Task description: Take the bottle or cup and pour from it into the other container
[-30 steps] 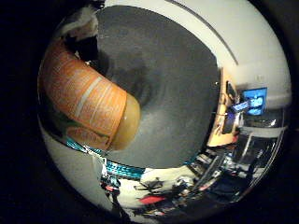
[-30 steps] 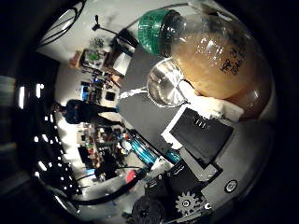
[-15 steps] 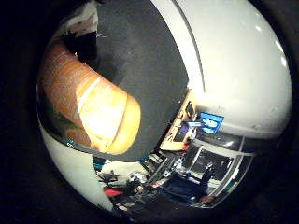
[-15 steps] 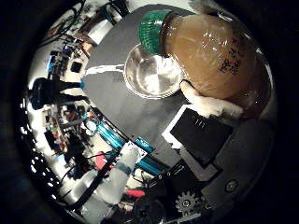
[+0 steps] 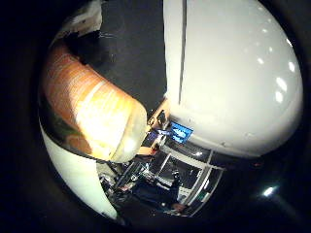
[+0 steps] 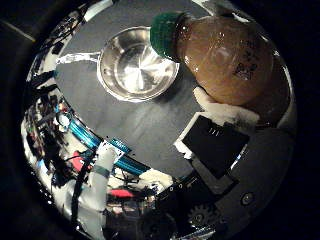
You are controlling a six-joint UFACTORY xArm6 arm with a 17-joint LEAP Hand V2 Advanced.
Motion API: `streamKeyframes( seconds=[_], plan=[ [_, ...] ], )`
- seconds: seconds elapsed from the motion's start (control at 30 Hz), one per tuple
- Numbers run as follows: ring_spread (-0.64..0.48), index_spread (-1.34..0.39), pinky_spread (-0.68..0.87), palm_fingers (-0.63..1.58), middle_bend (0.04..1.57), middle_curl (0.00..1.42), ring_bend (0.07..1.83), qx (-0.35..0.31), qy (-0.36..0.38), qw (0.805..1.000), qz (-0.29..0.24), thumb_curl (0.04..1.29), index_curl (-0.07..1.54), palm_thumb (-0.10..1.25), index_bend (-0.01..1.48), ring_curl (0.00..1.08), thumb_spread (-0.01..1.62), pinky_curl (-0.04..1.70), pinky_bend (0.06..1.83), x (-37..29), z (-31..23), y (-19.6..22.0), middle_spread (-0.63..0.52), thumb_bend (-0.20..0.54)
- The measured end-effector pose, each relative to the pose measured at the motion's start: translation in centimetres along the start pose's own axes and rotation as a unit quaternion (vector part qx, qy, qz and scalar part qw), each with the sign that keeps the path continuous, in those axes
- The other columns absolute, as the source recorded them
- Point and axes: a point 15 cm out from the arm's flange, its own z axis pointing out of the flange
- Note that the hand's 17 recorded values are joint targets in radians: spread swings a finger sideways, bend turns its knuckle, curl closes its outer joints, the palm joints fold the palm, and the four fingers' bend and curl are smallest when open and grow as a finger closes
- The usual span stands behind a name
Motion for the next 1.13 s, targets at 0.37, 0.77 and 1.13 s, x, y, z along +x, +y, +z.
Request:
streamKeyframes(
  seconds=[0.37,0.77,1.13],
  plan=[
    [-0.29,-0.21,-0.29,1.08,1.31,0.92,1.25,-0.005,0.047,0.998,-0.034,0.94,0.88,1.10,1.19,0.97,0.18,1.13,1.10,-0.7,-1.7,-1.5,-0.16,-0.020],
    [-0.29,-0.21,-0.29,1.08,1.31,0.93,1.24,-0.003,0.047,0.998,-0.035,0.93,0.88,1.10,1.19,0.98,0.18,1.14,1.09,-1.1,-1.9,-1.8,-0.16,-0.020],
    [-0.29,-0.21,-0.29,1.08,1.30,0.94,1.24,0.012,0.034,0.999,-0.008,0.93,0.88,1.10,1.19,0.98,0.18,1.14,1.09,0.2,-2.3,-0.3,-0.16,-0.020]
  ],
)
